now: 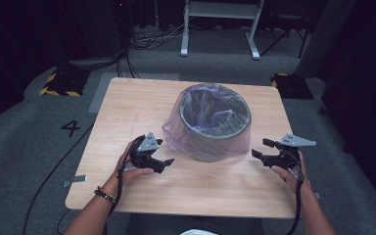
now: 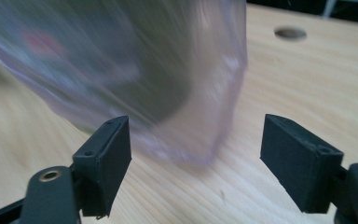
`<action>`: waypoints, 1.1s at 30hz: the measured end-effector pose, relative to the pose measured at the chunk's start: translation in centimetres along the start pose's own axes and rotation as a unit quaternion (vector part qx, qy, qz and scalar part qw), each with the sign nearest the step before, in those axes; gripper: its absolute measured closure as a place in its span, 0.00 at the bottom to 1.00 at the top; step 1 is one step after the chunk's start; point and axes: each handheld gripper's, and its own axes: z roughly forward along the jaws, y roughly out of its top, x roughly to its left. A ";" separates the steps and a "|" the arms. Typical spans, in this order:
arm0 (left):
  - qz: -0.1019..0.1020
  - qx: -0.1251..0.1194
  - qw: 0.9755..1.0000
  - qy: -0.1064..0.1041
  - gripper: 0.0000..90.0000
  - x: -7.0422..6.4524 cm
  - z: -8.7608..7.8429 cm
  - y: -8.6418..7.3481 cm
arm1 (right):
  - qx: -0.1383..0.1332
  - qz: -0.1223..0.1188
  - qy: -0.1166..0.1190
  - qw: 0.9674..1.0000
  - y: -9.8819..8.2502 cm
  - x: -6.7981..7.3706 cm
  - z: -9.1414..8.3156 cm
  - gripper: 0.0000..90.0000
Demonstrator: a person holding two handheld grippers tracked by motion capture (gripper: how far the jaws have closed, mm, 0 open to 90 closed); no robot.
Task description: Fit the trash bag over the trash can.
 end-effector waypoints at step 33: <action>-0.014 0.094 0.995 -0.020 0.16 -1.3 -0.6 -4.9 | -0.082 -0.116 -0.008 0.990 14.0 5.5 -3.1 0.17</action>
